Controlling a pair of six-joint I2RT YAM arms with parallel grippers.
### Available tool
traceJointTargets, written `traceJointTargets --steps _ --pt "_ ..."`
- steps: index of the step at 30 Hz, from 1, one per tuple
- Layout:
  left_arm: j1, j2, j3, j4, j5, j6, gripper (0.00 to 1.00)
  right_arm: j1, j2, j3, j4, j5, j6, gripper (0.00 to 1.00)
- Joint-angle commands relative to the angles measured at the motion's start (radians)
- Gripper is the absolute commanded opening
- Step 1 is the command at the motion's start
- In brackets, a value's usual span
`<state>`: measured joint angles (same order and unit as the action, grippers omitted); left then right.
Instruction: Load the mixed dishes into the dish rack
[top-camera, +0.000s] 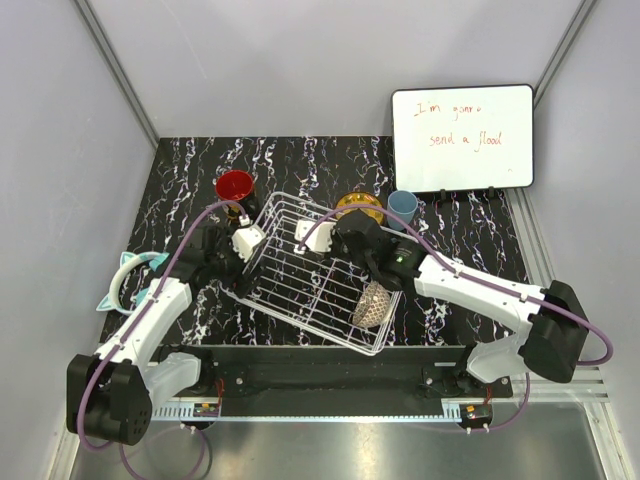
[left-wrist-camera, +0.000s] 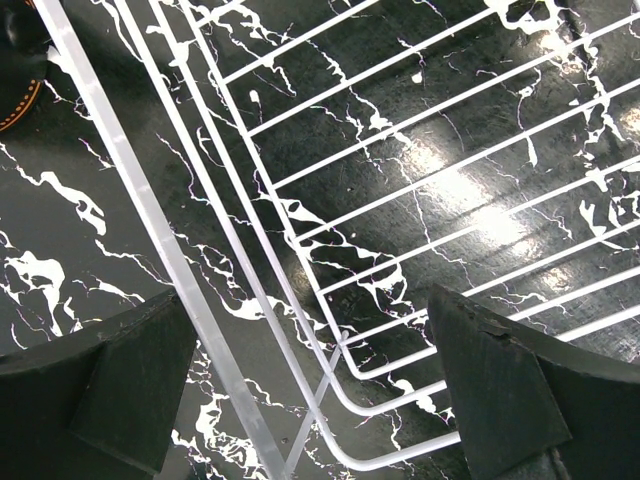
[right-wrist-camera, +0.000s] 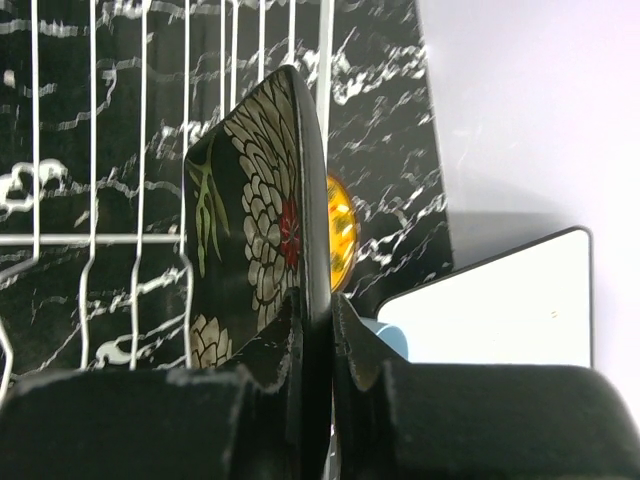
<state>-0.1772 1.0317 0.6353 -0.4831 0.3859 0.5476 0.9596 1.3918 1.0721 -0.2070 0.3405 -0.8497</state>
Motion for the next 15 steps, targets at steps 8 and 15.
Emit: traceJointTargets --steps 8,15 --pt "0.005 0.007 0.024 0.028 0.028 -0.003 0.99 0.050 -0.050 0.175 0.166 0.092 -0.137 0.00" --pt "0.007 0.005 0.023 0.031 0.034 -0.008 0.99 0.051 -0.059 0.180 0.169 0.112 -0.170 0.00"
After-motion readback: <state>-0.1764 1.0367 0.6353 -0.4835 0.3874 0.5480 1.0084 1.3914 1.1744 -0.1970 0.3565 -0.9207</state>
